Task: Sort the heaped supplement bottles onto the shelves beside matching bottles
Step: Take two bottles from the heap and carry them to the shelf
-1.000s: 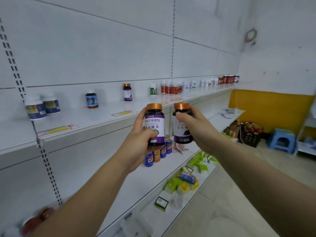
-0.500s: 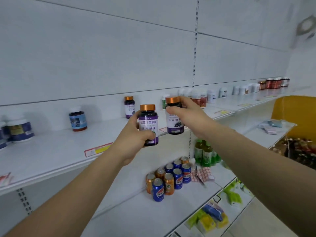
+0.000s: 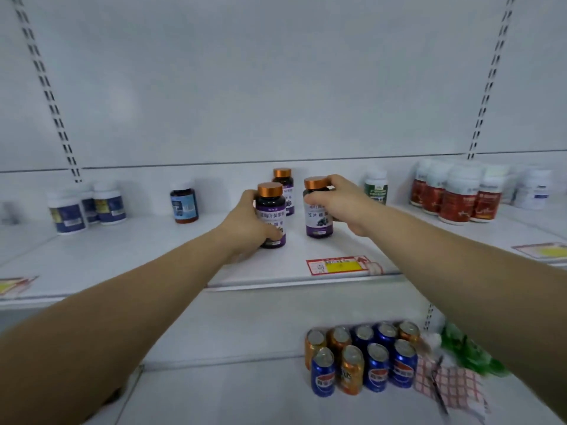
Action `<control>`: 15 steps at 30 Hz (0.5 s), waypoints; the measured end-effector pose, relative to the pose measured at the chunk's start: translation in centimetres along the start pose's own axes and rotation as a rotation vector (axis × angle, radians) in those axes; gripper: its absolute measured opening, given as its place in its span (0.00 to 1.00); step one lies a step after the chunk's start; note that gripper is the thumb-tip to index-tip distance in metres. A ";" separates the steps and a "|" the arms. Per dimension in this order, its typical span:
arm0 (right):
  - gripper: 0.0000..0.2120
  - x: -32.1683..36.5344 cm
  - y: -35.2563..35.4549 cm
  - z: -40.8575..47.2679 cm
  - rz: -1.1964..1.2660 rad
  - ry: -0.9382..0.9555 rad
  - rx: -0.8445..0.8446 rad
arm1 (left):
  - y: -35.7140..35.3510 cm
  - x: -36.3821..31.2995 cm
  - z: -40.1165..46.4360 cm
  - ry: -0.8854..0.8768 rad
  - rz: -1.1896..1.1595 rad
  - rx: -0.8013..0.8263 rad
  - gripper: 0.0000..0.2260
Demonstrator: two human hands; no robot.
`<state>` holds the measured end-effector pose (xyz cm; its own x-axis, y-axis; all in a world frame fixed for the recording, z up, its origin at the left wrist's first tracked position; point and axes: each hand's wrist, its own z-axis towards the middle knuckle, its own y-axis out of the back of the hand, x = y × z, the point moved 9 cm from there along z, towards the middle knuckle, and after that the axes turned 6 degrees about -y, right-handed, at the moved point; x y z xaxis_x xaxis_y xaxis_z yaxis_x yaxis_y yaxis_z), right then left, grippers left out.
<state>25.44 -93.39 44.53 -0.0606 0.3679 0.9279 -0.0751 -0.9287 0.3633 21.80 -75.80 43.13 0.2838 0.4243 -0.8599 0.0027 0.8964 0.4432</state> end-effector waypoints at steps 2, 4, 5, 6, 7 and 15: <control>0.16 0.0 -0.3 1.5 -0.042 0.007 0.029 | -0.2 0.6 1.4 0.016 0.036 0.009 0.37; 0.16 0.0 -0.5 3.0 -0.097 0.017 0.038 | -0.2 1.0 2.8 0.026 0.055 0.019 0.38; 0.17 0.0 -0.5 3.7 -0.108 0.020 0.038 | -0.3 1.3 3.5 0.031 0.056 0.025 0.38; 0.19 0.0 -0.6 4.5 -0.108 0.028 0.037 | -0.4 1.5 4.1 0.027 0.057 0.030 0.37; 0.23 0.1 -0.6 5.1 -0.109 0.040 0.037 | -0.6 1.7 4.8 0.024 0.061 0.034 0.37; 0.32 0.0 -0.6 8.8 -0.250 0.079 0.092 | -1.8 2.6 8.6 0.047 0.060 0.019 0.34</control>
<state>34.26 -93.22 45.07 -0.1293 0.5854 0.8004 -0.0067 -0.8076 0.5896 30.77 -77.37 42.29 0.2391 0.4828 -0.8425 0.0055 0.8670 0.4983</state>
